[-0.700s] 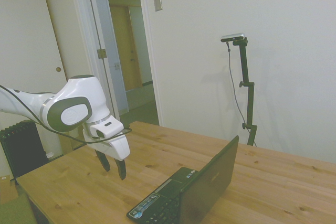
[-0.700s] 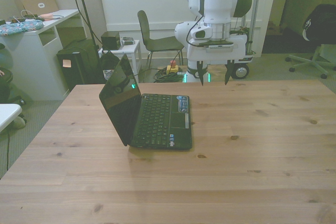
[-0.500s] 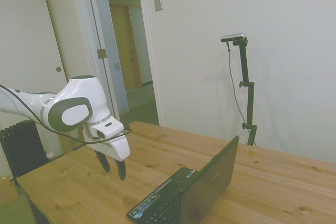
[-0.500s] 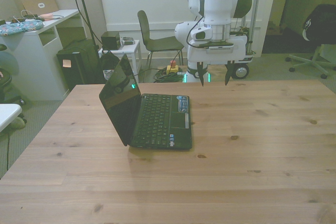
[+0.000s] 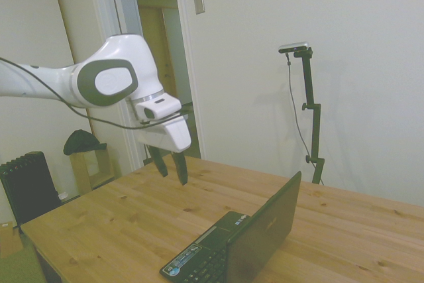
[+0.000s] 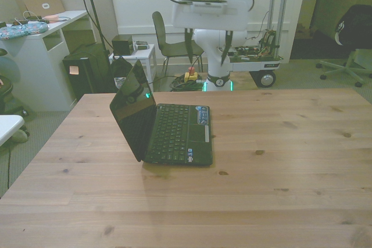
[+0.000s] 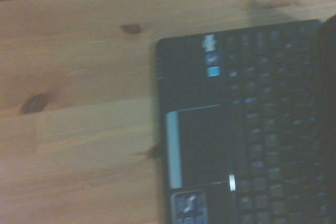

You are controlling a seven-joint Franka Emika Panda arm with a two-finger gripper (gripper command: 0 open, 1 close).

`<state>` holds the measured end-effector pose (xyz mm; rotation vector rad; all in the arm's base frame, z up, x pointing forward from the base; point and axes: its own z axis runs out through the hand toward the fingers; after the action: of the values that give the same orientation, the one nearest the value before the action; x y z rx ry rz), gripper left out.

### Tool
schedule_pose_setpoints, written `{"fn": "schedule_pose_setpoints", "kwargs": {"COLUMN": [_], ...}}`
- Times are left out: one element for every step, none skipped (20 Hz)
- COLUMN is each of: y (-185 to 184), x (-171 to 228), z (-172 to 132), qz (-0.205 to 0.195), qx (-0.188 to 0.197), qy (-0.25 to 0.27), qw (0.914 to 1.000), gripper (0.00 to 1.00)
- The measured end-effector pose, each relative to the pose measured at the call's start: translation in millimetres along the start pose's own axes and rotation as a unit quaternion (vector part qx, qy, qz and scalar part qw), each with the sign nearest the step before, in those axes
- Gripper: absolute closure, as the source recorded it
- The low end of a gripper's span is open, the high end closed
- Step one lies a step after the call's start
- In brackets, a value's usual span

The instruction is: Close the laptop

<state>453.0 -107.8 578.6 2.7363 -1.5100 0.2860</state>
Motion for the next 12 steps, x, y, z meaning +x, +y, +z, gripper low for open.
{"fn": "schedule_pose_setpoints", "kwargs": {"y": [8, 17, 27, 40, 53, 67, 82, 95, 109, 124, 140, 158], "x": [16, 33, 50, 68, 84, 101, 118, 131, 144, 156, 170, 183], "z": [-7, -13, -19, -24, -28, -29, -29, -27, -24, -20, -15, -9], "qz": [0.013, 0.023, 0.031, 0.039, 0.046, 0.052, 0.058, 0.064, 0.069, 0.075, 0.083, 0.090], "qx": [0.000, -0.001, -0.001, -0.002, -0.003, -0.004, -0.007, -0.010, -0.014, -0.018, -0.021, -0.024], "qy": [0.002, 0.004, 0.005, 0.006, 0.007, 0.008, 0.009, 0.009, 0.009, 0.007, 0.004, 0.001], "qw": [0.9999, 0.9997, 0.9995, 0.9992, 0.9989, 0.9986, 0.9983, 0.9979, 0.9975, 0.9970, 0.9963, 0.9956], "gripper": [0.00, 0.00, 0.00, 0.00, 0.00, 0.00, 0.00, 0.00, 0.00, 0.00, 0.00, 0.00]}}
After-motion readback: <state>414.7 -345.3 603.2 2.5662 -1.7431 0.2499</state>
